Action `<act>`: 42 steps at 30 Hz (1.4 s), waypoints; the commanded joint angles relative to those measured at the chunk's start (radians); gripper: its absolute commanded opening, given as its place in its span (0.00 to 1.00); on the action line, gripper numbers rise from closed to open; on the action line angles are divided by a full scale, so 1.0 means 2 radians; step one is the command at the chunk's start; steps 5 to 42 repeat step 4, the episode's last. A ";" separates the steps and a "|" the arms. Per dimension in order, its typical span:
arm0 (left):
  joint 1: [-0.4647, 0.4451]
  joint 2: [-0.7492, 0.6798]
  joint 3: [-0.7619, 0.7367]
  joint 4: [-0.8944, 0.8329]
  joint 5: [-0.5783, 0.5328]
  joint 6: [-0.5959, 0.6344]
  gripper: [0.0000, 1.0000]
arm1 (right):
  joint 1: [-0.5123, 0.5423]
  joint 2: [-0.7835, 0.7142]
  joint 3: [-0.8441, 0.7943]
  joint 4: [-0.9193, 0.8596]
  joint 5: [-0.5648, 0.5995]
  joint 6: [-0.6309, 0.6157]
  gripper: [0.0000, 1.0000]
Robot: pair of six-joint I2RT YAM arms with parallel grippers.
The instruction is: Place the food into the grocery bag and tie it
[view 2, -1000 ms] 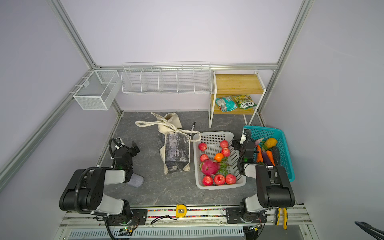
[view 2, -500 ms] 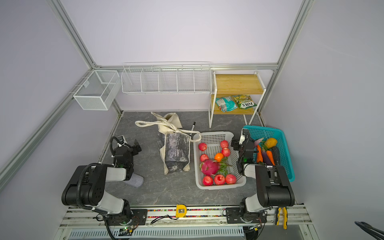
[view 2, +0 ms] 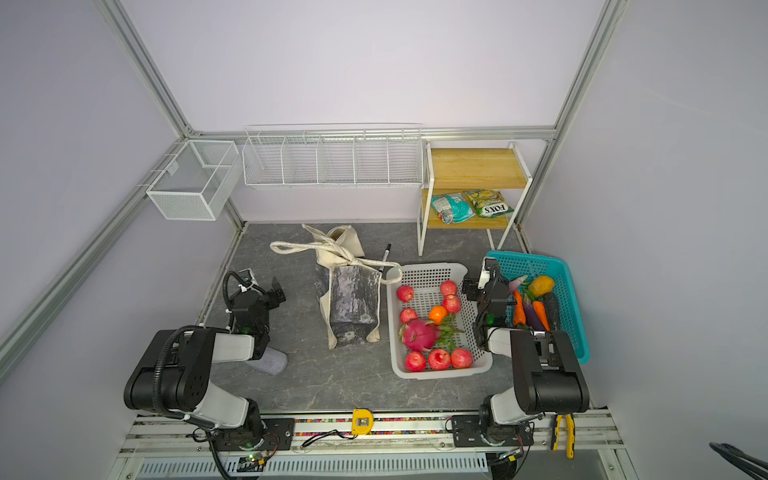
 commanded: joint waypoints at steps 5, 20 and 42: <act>-0.002 0.004 0.009 0.002 -0.008 0.009 0.99 | 0.003 0.016 -0.014 -0.035 0.002 -0.006 0.89; -0.002 0.004 0.009 0.002 -0.008 0.009 0.99 | 0.003 0.016 -0.014 -0.035 0.002 -0.006 0.89; -0.002 0.004 0.009 0.002 -0.008 0.009 0.99 | 0.003 0.016 -0.014 -0.035 0.002 -0.006 0.89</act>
